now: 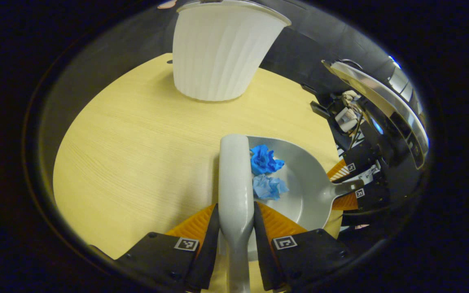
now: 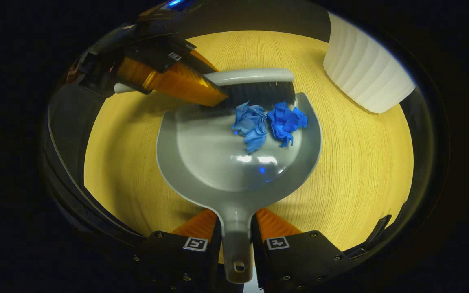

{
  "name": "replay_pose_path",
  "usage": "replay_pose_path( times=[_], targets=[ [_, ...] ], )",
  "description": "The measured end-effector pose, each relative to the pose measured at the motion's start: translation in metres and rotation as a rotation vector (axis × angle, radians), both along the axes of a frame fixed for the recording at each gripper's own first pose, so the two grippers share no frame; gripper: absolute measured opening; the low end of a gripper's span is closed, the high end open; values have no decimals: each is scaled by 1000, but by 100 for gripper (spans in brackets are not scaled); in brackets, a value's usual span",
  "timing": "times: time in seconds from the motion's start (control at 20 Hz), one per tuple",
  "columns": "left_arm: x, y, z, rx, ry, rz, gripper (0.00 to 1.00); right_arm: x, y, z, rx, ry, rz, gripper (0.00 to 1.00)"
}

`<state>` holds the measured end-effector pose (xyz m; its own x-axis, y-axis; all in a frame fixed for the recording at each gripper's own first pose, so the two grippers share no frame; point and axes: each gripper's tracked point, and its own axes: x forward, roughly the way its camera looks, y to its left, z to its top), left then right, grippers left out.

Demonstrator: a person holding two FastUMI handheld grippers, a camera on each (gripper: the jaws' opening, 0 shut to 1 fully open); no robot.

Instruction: Pick up the small broom and dustpan from the desktop, sweep the trash into the dustpan with the broom, and then empty the trash into the garbage bin.

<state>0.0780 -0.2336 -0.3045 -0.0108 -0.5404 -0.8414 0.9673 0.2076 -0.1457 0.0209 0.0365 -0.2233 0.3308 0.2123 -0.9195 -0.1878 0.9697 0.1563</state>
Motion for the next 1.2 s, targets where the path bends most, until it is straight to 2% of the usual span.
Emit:
replay_pose_path(
  times=[0.15,0.2,0.25,0.3,0.35,0.55,0.6,0.7,0.75,1.05,1.2],
  targets=[
    [15,8,0,-5,-41,77,54,2,4,6,-5,-2,1,37],
    [24,15,-1,0,-62,124,50,1,7,7,-6,-3,1,37],
    [31,22,-2,3,-77,165,52,1,9,7,-7,-3,1,34],
    [37,29,-2,5,-85,207,52,2,9,8,-7,-3,1,37],
    [43,38,-3,6,-92,253,50,1,8,7,-7,-4,1,37],
    [57,87,-6,12,-107,474,52,-4,7,9,-13,-22,1,37],
    [56,97,-5,10,-99,521,49,-5,8,9,-15,-24,6,37],
    [53,123,-3,7,-85,621,52,-3,10,9,-13,-40,7,37],
    [50,134,-1,6,-77,664,50,-4,12,7,-16,-41,9,32],
    [16,186,-1,-12,-14,881,55,-2,6,7,-27,-97,29,32],
    [-4,211,-2,-15,3,982,50,0,4,7,-33,-150,26,32]
  ],
)
